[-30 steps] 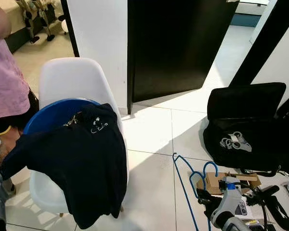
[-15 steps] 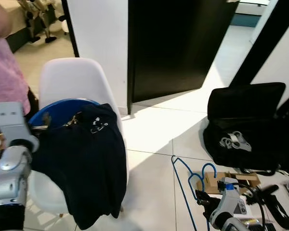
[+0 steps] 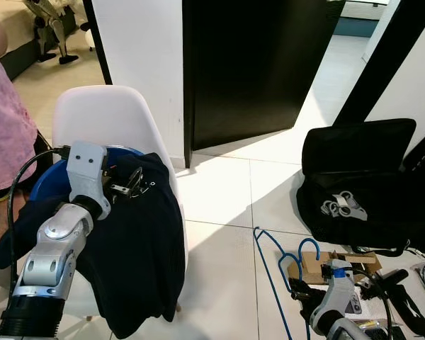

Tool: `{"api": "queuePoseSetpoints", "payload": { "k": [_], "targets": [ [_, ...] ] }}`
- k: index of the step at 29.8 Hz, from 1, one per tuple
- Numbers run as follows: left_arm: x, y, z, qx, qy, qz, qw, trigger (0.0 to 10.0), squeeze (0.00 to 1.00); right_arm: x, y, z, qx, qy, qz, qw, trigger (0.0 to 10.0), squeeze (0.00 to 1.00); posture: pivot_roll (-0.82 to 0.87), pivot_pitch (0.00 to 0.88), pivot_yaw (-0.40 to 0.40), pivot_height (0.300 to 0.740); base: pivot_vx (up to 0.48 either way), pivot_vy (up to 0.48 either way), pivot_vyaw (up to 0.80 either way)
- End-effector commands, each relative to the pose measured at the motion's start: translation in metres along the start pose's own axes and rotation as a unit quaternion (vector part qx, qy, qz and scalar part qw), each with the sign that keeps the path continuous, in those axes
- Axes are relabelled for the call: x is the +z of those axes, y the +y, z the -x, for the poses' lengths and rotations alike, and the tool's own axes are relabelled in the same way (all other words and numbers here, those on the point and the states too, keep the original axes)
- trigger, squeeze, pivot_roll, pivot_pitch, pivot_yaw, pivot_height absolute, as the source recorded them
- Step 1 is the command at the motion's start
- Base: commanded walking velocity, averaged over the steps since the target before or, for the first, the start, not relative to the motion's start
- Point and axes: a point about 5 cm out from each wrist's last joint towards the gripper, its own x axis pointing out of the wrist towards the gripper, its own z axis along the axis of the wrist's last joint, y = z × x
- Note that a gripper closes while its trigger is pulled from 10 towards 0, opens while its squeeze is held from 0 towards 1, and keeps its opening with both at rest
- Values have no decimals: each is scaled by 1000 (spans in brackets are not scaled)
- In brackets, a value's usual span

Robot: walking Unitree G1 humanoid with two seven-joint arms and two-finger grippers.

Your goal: Hang hanger

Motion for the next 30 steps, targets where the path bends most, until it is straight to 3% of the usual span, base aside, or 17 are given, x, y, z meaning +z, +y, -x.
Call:
{"api": "queuePoseSetpoints", "payload": {
  "k": [1,12,24,27,30],
  "targets": [
    [6,-2,-1,-6,-10,-15,1000,10000,0,-3,-2,3,-6,5,-4,1000,10000,0,-26,137,-28,740,274,0,0],
    [10,-16,-1,-29,-8,-14,999,10000,0,-1,0,3,-4,1,-4,1000,10000,0,-25,138,-28,740,279,0,0],
    [9,-18,-1,-29,-4,-17,999,10000,0,-1,1,2,3,4,9,1000,10000,0,-25,138,-28,740,284,0,0],
    [9,-20,0,-30,-3,-16,999,10000,0,1,4,3,20,5,36,999,10000,0,-23,142,-27,740,281,0,419],
    [9,-22,0,-34,-1,-17,999,10000,0,0,5,3,19,-1,29,999,10000,0,-23,142,-27,740,256,0,800]
  ]
}}
